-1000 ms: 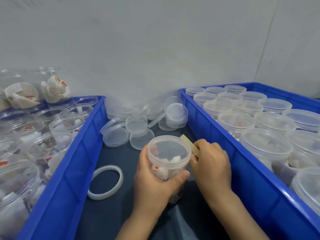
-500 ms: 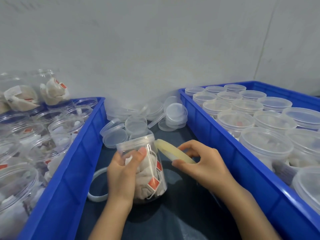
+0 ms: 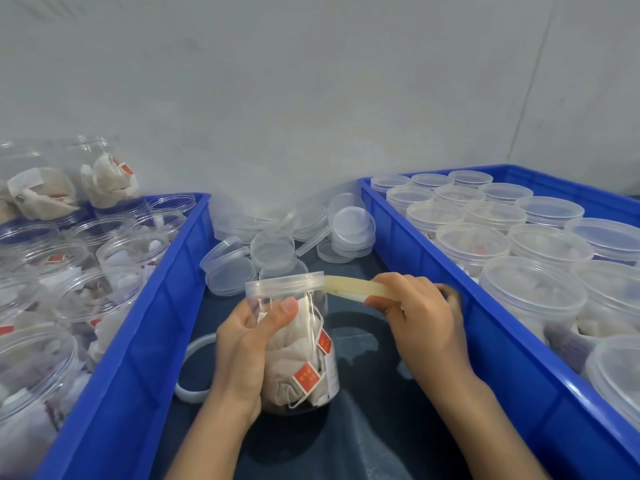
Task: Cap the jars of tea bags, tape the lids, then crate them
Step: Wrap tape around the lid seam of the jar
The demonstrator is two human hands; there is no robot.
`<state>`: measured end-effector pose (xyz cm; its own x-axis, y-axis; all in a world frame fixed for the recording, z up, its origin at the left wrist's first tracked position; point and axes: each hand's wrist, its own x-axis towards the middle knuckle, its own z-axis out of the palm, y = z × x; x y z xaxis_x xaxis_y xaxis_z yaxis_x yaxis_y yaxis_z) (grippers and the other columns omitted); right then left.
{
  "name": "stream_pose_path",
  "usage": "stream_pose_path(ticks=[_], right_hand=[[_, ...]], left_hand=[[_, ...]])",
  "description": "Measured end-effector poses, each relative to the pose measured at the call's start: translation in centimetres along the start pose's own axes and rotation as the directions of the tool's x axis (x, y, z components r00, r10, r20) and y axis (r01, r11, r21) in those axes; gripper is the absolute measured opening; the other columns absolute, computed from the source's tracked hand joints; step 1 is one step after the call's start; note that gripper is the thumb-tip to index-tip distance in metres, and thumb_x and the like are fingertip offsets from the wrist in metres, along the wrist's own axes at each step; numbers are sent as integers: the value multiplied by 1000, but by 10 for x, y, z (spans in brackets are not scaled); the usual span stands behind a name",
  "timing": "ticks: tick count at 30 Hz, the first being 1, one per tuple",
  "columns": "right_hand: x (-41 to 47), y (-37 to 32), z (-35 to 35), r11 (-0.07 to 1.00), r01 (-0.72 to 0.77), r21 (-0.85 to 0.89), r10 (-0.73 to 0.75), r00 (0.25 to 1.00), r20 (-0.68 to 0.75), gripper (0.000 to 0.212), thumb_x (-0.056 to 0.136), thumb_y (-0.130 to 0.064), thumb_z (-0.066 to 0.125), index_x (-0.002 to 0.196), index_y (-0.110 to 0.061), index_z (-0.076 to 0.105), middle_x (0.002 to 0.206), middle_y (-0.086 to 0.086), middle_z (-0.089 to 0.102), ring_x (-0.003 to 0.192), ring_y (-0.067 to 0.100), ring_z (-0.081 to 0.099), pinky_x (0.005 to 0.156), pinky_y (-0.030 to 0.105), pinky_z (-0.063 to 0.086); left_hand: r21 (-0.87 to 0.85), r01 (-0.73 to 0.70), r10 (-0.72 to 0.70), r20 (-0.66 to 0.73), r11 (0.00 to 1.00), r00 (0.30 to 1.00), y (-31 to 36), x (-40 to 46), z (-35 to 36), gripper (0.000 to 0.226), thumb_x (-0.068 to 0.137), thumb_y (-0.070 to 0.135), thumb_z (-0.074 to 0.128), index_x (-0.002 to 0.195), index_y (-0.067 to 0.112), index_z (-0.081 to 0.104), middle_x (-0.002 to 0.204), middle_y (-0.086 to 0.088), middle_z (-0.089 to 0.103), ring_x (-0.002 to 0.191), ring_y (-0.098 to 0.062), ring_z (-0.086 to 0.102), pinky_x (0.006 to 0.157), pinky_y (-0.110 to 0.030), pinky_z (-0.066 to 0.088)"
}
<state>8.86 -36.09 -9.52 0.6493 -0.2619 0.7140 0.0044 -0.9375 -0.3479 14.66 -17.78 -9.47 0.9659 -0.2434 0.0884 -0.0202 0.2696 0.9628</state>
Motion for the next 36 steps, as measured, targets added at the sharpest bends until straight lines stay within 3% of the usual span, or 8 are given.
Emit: stream_pose_path(ticks=[4,7,15,23,26,29,33,36], right_hand=[[1,1,-1,999,-42,33,41,999,31,23,83,-37,55,89,-19,67,73,-5,63,71,20,59,80,38,31],[0,2,0,999,-42,26,41,998,47,8,84,-26,68,88,-20,66,73,-6,61,74,20,58,82,36,27],[-7,-6,11,992,65,-112,-74,995,-74,14,74,-5,67,85,-12,71,68,0,61,65,25,61,72,45,45],[-13,-11,19,997,57,-60,-61,996,-65,16,67,-6,83,77,-11,71,59,3,59,53,25,56,44,37,47],[-11,-8,14,999,-6,-42,1,992,-123,8,80,-18,70,83,-11,71,61,2,59,54,24,55,41,32,44],[-9,-1,12,999,-46,-18,43,989,-140,16,80,-18,74,89,-6,72,66,7,60,61,29,55,42,37,46],[-6,3,10,999,-36,-17,32,979,-201,15,78,-14,74,88,-2,71,63,9,57,59,29,52,41,36,43],[-5,1,9,998,-28,-55,14,973,-229,14,77,-13,76,86,-3,72,62,8,56,58,29,52,38,34,43]], left_hand=[[-43,34,-30,72,998,997,2,-2,1,69,42,41,83,101,11,66,93,-19,72,82,-36,70,64,-42,60],[-89,95,-78,181,991,980,4,-6,5,92,29,54,89,104,6,67,97,-25,68,85,-41,67,73,-49,56],[-249,332,-180,484,910,856,9,-16,13,75,26,49,93,88,9,77,87,-20,69,73,-30,68,62,-37,58],[-156,385,-236,569,910,788,6,-14,8,77,26,52,92,91,14,77,91,-17,71,79,-29,70,66,-36,58],[-140,254,-167,448,957,878,8,-14,12,78,29,55,91,93,12,76,93,-19,70,80,-31,69,67,-37,58],[-38,1,3,90,999,996,14,-11,11,77,29,55,89,94,19,70,92,-10,73,82,-31,71,67,-38,58],[433,-102,269,-345,896,899,15,-4,-1,63,37,60,83,93,36,64,87,16,69,86,-12,65,79,-37,52],[524,-64,319,-412,850,853,14,-1,-10,65,38,68,69,95,38,60,86,24,64,87,-7,60,77,-33,48]])
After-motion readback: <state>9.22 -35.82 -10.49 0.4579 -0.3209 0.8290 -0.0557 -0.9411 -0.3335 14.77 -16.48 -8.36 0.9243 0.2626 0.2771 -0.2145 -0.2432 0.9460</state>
